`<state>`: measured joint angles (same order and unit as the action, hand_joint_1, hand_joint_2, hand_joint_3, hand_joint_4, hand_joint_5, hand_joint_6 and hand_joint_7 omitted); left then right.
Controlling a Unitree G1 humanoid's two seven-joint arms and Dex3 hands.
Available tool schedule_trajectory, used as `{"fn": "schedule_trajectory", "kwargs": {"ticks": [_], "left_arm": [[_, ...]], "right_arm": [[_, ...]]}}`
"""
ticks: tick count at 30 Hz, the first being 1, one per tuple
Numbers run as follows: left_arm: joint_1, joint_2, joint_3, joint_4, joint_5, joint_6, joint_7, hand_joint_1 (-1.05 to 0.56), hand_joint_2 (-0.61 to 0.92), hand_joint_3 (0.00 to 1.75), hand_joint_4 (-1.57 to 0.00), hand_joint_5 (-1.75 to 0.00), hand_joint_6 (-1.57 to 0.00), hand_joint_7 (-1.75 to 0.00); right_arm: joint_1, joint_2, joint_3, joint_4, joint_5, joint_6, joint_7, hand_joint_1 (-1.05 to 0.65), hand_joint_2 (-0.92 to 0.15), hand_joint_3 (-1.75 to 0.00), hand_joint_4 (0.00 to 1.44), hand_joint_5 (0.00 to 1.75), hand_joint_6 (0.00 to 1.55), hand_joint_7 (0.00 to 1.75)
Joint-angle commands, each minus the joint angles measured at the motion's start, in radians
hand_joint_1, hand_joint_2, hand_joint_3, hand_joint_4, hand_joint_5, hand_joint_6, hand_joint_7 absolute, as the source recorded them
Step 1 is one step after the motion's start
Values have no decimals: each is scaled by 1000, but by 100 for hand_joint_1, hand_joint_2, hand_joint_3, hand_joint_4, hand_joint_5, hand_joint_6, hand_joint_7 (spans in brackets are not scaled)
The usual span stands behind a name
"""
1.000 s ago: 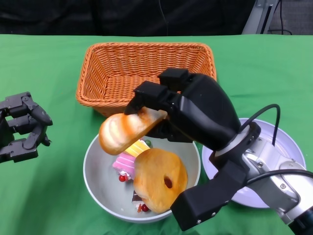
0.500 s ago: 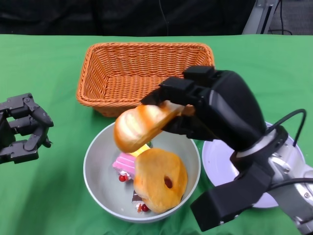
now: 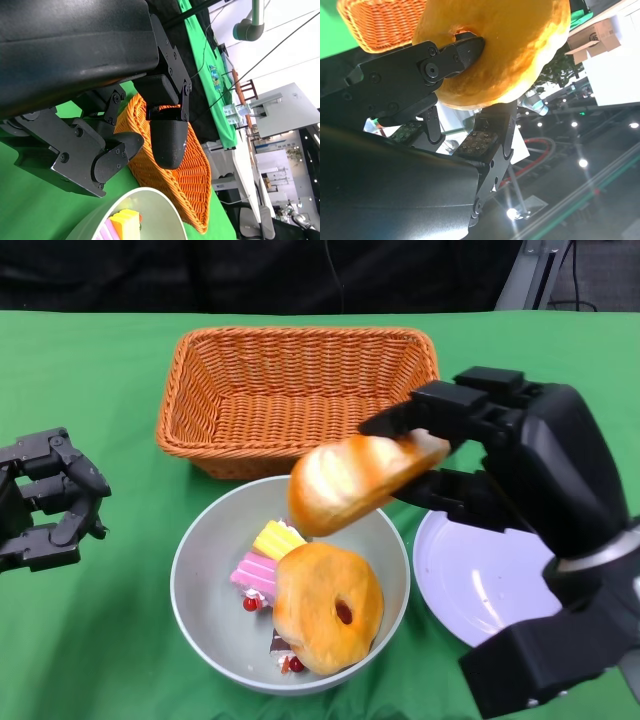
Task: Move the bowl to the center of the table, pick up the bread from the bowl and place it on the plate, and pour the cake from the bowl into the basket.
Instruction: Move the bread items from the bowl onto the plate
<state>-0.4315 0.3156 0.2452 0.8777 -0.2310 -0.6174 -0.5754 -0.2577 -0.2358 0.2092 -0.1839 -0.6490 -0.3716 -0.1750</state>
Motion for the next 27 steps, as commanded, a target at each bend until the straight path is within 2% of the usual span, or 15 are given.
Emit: {"fn": "schedule_trajectory", "kwargs": {"ticks": [1,8,10,16,17,20,25,27], "left_arm": [[-17,24,4,14,4,-13,0,2,57,105,-82,-155,-82,-128],[-21,22,5,20,2,-23,-7,3,57,104,-82,-155,-83,-128],[-21,21,4,18,2,-20,-3,3,57,105,-82,-155,-83,-128],[-24,20,6,15,-8,-7,-15,4,58,106,-83,-154,-84,-128],[-25,20,7,15,-11,-6,-18,5,58,106,-83,-154,-83,-128],[-26,20,7,16,-7,-14,-15,5,58,106,-83,-153,-84,-128],[-23,18,10,7,-13,-5,-18,5,58,106,-84,-153,-84,-128],[-22,17,11,6,-18,5,-21,4,57,106,-83,-152,-84,-127]], "right_arm": [[33,-11,-46,-40,39,10,11,-17,-86,-3,84,146,94,78],[113,-3,-105,-125,149,93,105,-15,-88,-5,78,152,90,81],[138,-3,-124,-151,183,134,135,-15,-88,-4,79,158,89,84],[187,-15,-172,-166,239,202,190,-12,-87,-4,82,161,88,88],[199,-17,-181,-168,250,215,201,-12,-88,-4,83,153,87,87],[234,-26,-206,-165,273,245,225,-11,-88,-4,83,146,86,86],[276,-32,-238,-164,326,303,270,-7,-90,-4,80,141,83,84],[290,-36,-254,-162,350,330,291,-6,-91,-5,76,146,83,83]]}}
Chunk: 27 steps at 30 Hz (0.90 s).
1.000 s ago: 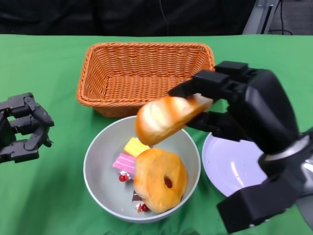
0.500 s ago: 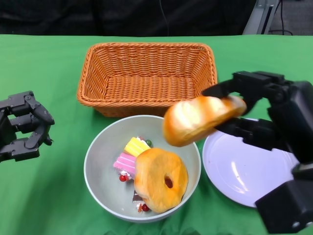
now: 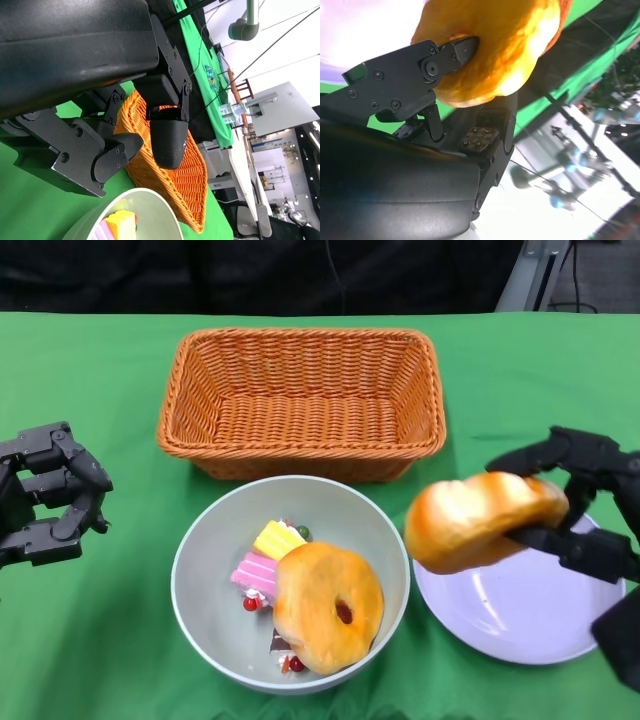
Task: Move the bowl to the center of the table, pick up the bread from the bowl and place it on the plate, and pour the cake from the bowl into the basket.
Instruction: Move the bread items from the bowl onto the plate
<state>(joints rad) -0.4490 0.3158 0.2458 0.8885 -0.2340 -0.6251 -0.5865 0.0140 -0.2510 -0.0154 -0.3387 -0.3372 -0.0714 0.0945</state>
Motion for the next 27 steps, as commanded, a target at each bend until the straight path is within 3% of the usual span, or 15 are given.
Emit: {"fn": "schedule_trajectory", "kwargs": {"ticks": [1,10,14,22,27], "left_arm": [[-4,17,11,-6,-16,15,-10,4,57,106,-83,-152,-84,-126],[1,3,14,-21,-25,17,-7,5,59,105,-85,-151,-85,-125],[4,1,13,-19,-20,2,-4,5,59,103,-84,-151,-85,-125],[8,1,9,-13,-8,-16,-2,3,57,106,-83,-153,-84,-126],[10,1,9,-18,-11,-6,-6,4,57,107,-82,-155,-83,-127]], "right_arm": [[22,-22,-36,-6,48,39,31,-6,-92,-6,73,150,82,82],[15,-39,-65,22,122,161,105,-7,-92,-11,65,162,79,81],[-11,-54,-74,73,166,194,140,-9,-92,-14,65,147,77,83],[-93,-55,-106,130,291,459,202,-10,-92,-18,58,138,65,103],[-137,-73,-97,185,295,512,200,-11,-92,-18,59,133,61,107]]}}
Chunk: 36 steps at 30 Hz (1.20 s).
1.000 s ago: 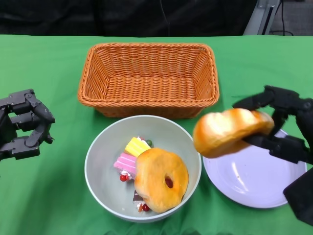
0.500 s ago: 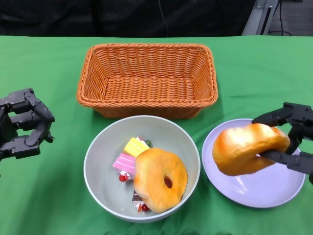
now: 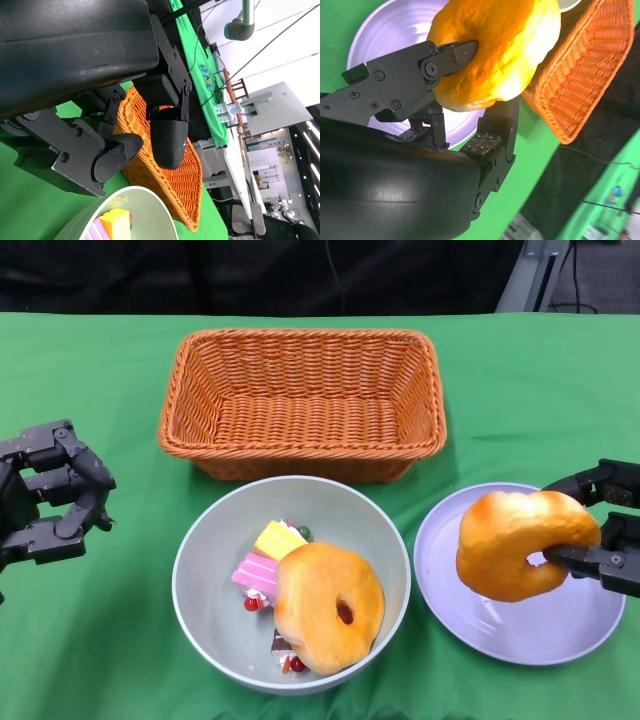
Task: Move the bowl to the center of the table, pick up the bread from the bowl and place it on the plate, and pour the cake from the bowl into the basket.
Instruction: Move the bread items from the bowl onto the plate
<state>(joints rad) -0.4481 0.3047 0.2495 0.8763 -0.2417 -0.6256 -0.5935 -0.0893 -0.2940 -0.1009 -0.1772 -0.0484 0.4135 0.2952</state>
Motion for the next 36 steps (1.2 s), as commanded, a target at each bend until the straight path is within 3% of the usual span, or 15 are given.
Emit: {"fn": "schedule_trajectory", "kwargs": {"ticks": [1,15,30,36], "left_arm": [[10,13,5,-6,-2,-4,2,4,57,107,-81,-155,-83,-127],[15,9,5,-27,-8,11,2,5,59,105,-82,-152,-83,-127],[18,8,6,-25,-2,-1,11,4,59,103,-83,-152,-83,-126],[19,6,7,-30,-9,6,6,5,60,103,-84,-152,-84,-126]], "right_arm": [[-41,-35,-6,32,2,35,0,-12,-92,-19,60,131,61,105],[-107,-50,33,170,-17,62,-3,-12,-92,-18,63,135,72,87],[-154,-93,126,220,-37,141,50,-17,-92,-20,61,138,73,77],[-172,-107,176,265,-82,111,51,-19,-92,-20,63,132,77,67]]}}
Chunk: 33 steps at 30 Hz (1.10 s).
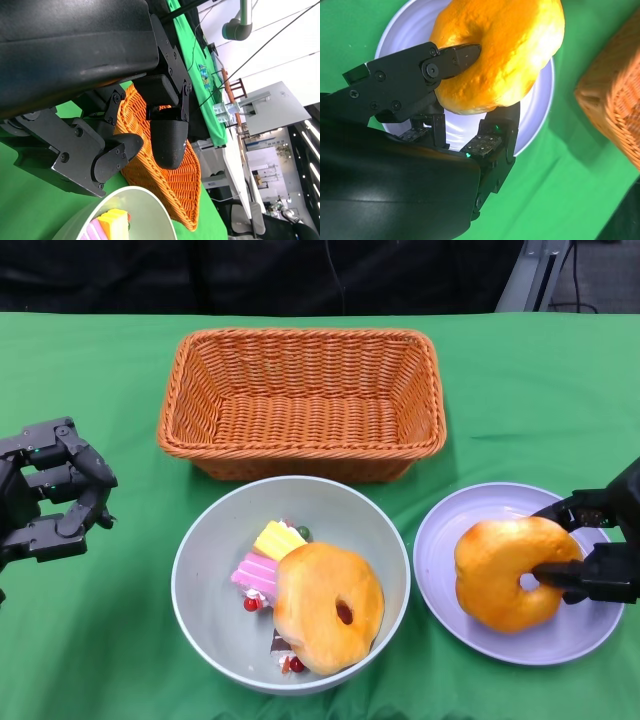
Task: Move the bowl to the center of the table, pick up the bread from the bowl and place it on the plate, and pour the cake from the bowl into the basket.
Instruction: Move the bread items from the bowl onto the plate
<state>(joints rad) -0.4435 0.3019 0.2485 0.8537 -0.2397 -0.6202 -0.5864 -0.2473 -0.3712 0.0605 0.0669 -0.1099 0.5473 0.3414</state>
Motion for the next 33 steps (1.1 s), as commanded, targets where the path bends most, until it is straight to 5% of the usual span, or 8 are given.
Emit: {"fn": "schedule_trajectory", "kwargs": {"ticks": [1,4,9,16,27,33], "left_arm": [[15,9,8,-9,-10,0,0,6,60,103,-83,-152,-84,-126],[18,8,7,-13,-6,-2,8,5,59,104,-83,-153,-84,-126],[19,7,8,-12,-9,4,6,5,59,106,-83,-154,-83,-128],[18,7,6,-5,-3,-2,9,6,57,107,-82,-154,-82,-129],[21,9,3,-1,10,-24,18,5,58,104,-82,-152,-83,-124],[23,10,5,-2,6,-24,17,4,67,82,-80,-142,-87,-97]], "right_arm": [[-14,-32,19,28,-24,-34,6,-19,-92,-21,64,131,78,65],[-5,-31,30,28,-46,-70,-6,-20,-92,-21,66,123,80,58],[35,-34,68,-18,-139,-149,-82,-28,-92,-16,77,70,88,23],[95,-40,102,-95,-263,-255,-166,-29,-92,-14,70,15,62,0],[123,-44,103,-118,-315,-319,-159,-32,-92,-14,59,3,47,0],[122,-39,102,-113,-320,-329,-164,-32,-92,-13,59,3,49,1]]}}
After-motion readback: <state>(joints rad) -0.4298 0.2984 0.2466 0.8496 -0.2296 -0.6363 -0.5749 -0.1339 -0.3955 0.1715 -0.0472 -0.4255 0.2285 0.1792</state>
